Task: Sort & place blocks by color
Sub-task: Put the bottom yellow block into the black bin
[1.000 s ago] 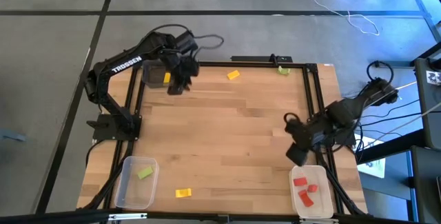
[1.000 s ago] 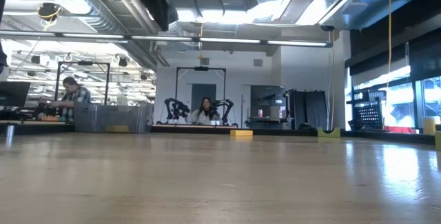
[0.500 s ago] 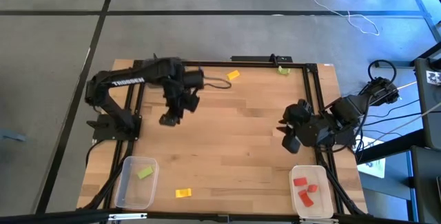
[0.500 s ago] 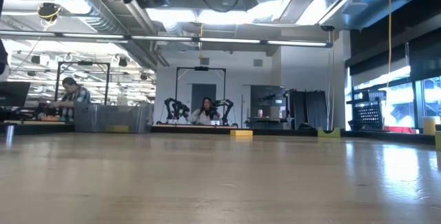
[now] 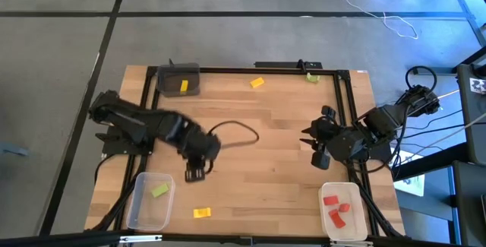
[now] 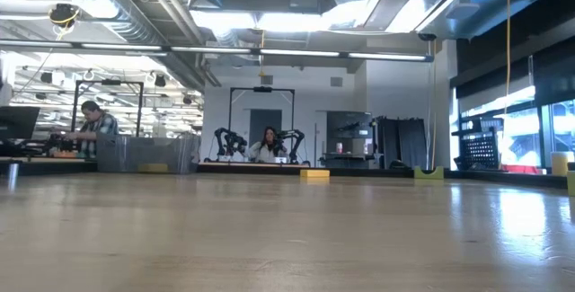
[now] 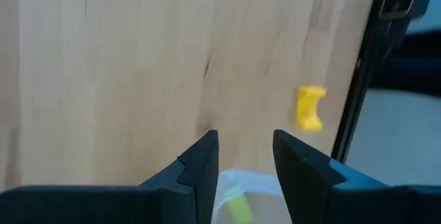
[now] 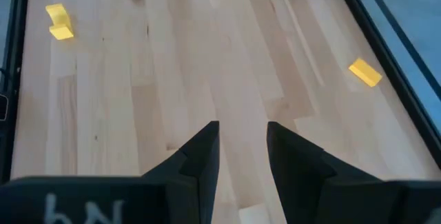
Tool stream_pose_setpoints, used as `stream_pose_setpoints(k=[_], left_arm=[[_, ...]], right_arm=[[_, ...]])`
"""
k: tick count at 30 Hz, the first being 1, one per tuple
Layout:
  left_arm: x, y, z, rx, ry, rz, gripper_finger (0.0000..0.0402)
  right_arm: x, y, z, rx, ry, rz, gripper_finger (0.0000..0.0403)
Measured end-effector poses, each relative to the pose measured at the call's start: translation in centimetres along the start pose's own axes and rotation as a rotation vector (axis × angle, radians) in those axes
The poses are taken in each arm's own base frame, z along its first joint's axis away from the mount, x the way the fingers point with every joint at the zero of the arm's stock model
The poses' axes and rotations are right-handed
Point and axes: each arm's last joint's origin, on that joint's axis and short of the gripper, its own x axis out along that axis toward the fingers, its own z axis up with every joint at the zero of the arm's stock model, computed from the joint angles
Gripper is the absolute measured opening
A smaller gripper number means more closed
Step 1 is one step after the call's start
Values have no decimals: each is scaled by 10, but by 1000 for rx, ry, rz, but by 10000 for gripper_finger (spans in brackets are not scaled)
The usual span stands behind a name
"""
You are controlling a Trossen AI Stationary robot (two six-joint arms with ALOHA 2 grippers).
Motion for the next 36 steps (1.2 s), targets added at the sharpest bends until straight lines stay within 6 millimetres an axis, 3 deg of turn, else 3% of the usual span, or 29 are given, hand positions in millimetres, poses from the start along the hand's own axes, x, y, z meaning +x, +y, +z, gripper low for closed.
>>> stream_pose_setpoints(k=[8, 17, 23, 32, 36], left_arm=[[7, -53, -30, 8, -149, 73, 130], [66, -98, -45, 139, -62, 142, 130], [101, -126, -48, 174, -45, 66, 130], [127, -141, -51, 136, -40, 38, 130], [132, -144, -50, 128, -50, 33, 130]], right_arm=[[0, 0, 2, 15, -34, -16, 122], [-1, 2, 11, 67, -151, -57, 122], [-1, 3, 12, 79, -159, -51, 122], [-1, 6, 16, 108, -191, -16, 122], [-1, 10, 15, -82, -127, 105, 122]])
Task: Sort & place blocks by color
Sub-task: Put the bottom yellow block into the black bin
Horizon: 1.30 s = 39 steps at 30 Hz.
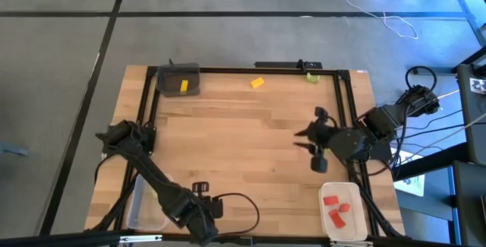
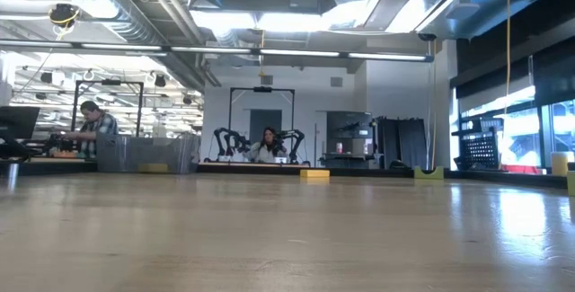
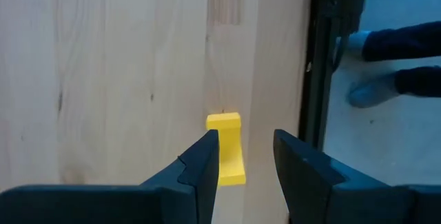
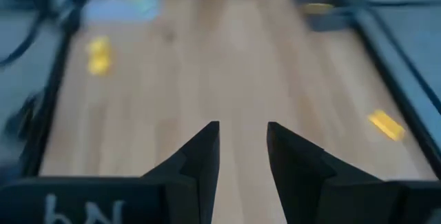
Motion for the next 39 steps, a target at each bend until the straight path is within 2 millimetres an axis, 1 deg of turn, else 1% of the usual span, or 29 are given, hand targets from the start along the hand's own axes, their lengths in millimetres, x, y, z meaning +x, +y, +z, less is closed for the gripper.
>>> stream_pose_setpoints(k=[4, 7, 13, 21, 24, 27, 33, 36, 39], left_arm=[[4, -1, 0, -26, -17, 10, 130], [9, 1, -1, -62, -31, 24, 130], [20, 6, -8, -122, -19, 61, 130], [38, 3, -17, -240, -67, 7, 130], [43, 4, -20, -299, -62, 9, 130], [43, 3, -20, -344, -69, 1, 130], [42, 0, -23, -380, -59, -17, 130], [42, -4, -21, -393, -69, -55, 131], [42, -6, -21, -393, -39, -91, 138]], right_arm=[[0, 5, 0, -103, 38, 155, 122], [-1, 6, -1, -136, 53, 203, 122], [-1, 6, -1, -128, 55, 205, 122], [-1, 6, -1, -127, 56, 205, 122], [-1, 6, -1, -128, 55, 205, 122], [-1, 6, -1, -126, 56, 205, 122], [-1, 6, -1, -127, 56, 205, 122], [-1, 6, -1, -128, 56, 205, 122], [-1, 6, -1, -127, 56, 205, 122]])
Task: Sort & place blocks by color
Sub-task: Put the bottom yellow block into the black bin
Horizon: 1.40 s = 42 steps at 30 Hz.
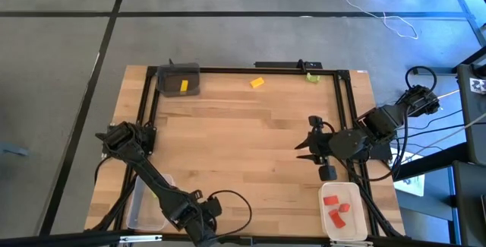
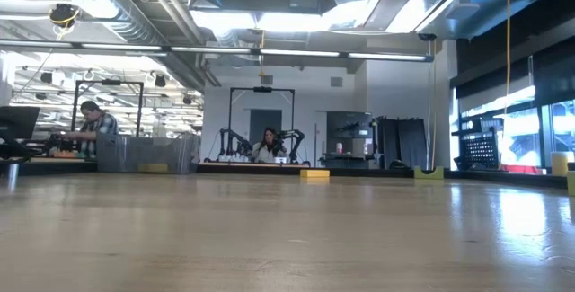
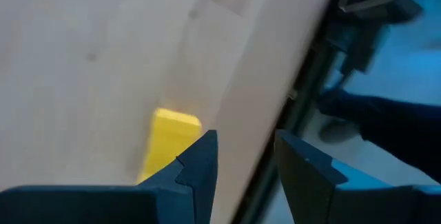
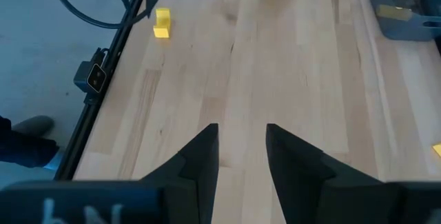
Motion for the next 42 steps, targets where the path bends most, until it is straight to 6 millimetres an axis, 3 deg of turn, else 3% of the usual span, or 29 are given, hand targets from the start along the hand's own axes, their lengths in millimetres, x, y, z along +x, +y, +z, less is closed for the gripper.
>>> stream_pose_setpoints(k=[10, 16, 23, 36, 42], left_arm=[[0, -1, 0, 1, 6, -8, 202], [2, 9, -8, 107, 25, 72, 235], [16, 21, -31, 204, 24, 118, 238], [34, 40, -33, 208, 3, 155, 241], [46, 49, -33, 166, 5, 91, 241]], right_arm=[[0, 0, 0, 1, 0, 0, 122], [0, 0, 0, 0, 0, 0, 122], [0, 0, 0, -1, 0, 0, 122], [0, 0, 0, 1, 0, 0, 122], [0, 0, 0, 1, 0, 0, 122]])
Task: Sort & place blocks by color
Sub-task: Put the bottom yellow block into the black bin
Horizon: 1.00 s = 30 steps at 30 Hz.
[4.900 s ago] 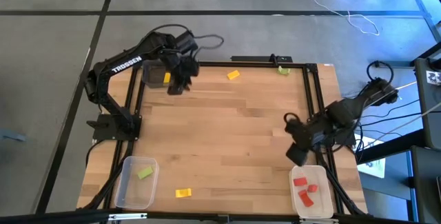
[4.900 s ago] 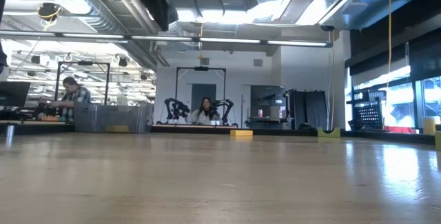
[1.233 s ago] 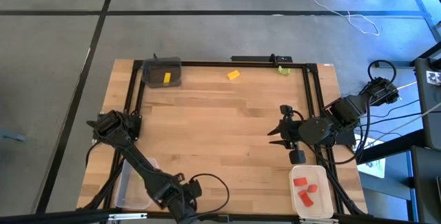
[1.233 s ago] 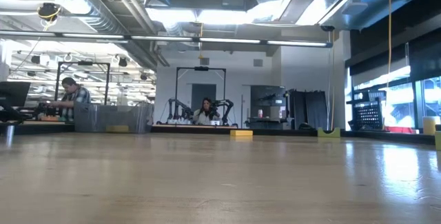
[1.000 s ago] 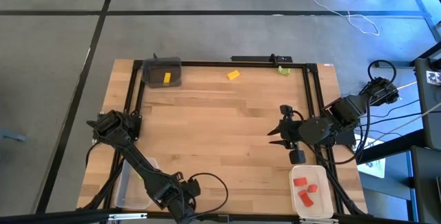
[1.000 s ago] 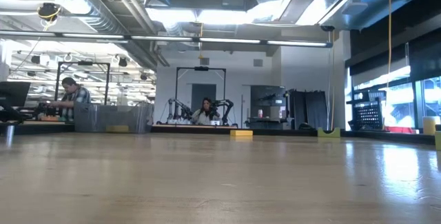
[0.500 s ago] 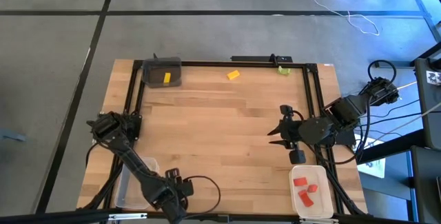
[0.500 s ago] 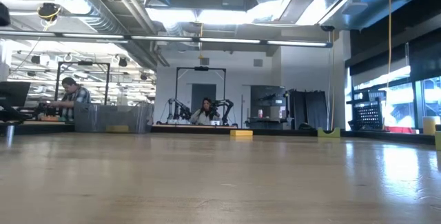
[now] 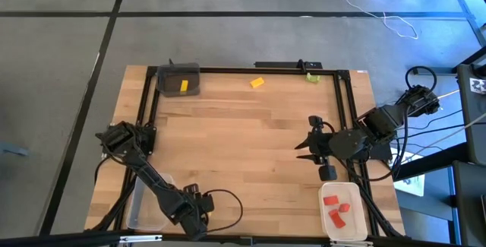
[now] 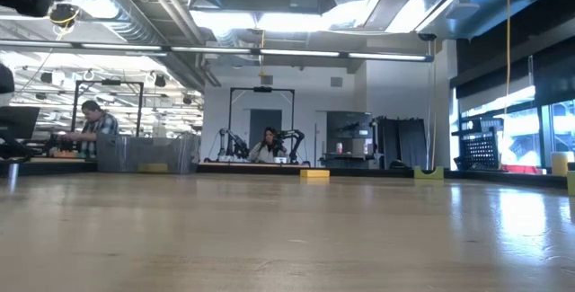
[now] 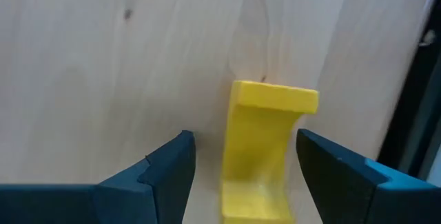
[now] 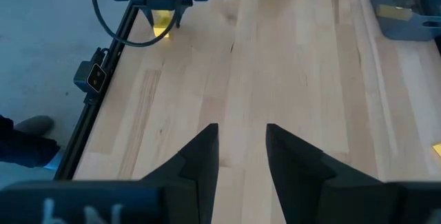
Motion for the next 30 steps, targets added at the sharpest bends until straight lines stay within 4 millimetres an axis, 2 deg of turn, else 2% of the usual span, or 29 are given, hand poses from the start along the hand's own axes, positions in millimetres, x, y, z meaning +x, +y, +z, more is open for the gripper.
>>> stream_pose_setpoints(k=[17, 26, 30], left_arm=[[3, 1, 1, -111, -8, -20, 237], [3, 0, 0, -62, -6, -18, 235], [4, 1, -1, 6, 17, -22, 216]], right_arm=[[0, 0, 0, -1, 0, 0, 122], [0, 0, 0, 0, -1, 0, 122], [0, 0, 0, 0, 0, 0, 122]])
